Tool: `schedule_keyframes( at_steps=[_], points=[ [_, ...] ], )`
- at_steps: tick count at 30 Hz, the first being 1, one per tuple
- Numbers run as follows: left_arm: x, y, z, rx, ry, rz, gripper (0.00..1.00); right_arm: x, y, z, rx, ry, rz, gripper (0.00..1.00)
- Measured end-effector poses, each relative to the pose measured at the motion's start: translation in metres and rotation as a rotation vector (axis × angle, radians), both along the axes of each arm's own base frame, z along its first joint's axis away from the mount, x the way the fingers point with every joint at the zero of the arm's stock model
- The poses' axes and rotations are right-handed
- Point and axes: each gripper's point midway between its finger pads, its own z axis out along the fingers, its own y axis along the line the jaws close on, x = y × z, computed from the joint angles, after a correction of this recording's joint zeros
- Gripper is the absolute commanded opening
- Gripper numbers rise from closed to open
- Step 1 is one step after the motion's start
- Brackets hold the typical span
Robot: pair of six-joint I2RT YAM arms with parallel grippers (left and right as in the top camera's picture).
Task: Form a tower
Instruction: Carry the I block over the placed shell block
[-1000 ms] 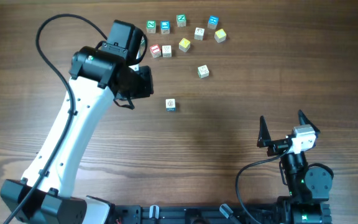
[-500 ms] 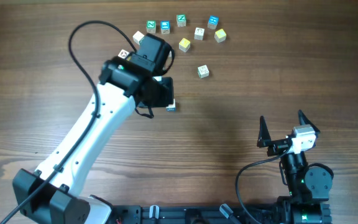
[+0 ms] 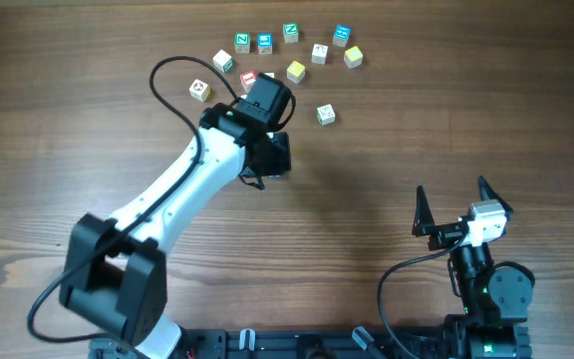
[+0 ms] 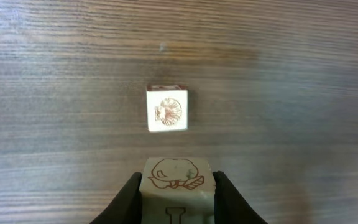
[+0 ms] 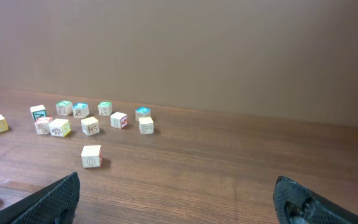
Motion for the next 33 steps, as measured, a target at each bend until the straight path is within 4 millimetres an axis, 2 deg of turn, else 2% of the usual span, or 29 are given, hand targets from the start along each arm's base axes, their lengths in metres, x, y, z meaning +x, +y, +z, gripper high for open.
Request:
schedule_keyframes(
  at_steps=[7,14,19,21,33],
  points=[
    [0.011,0.0,-0.004,0.014,-0.034,0.008,0.13,0.0,0.0,0.0,0.0,0.0,0.0,1.0],
    [0.01,-0.005,-0.006,0.027,-0.045,-0.008,0.11,0.0,0.0,0.0,0.0,0.0,0.0,1.0],
    [0.008,-0.009,-0.019,0.088,-0.044,-0.028,0.11,0.0,0.0,0.0,0.0,0.0,0.0,1.0],
    [0.012,-0.008,-0.019,0.093,-0.06,-0.024,0.09,0.0,0.0,0.0,0.0,0.0,0.0,1.0],
    [0.015,-0.009,-0.023,0.097,-0.066,-0.023,0.1,0.0,0.0,0.0,0.0,0.0,0.0,1.0]
  ],
)
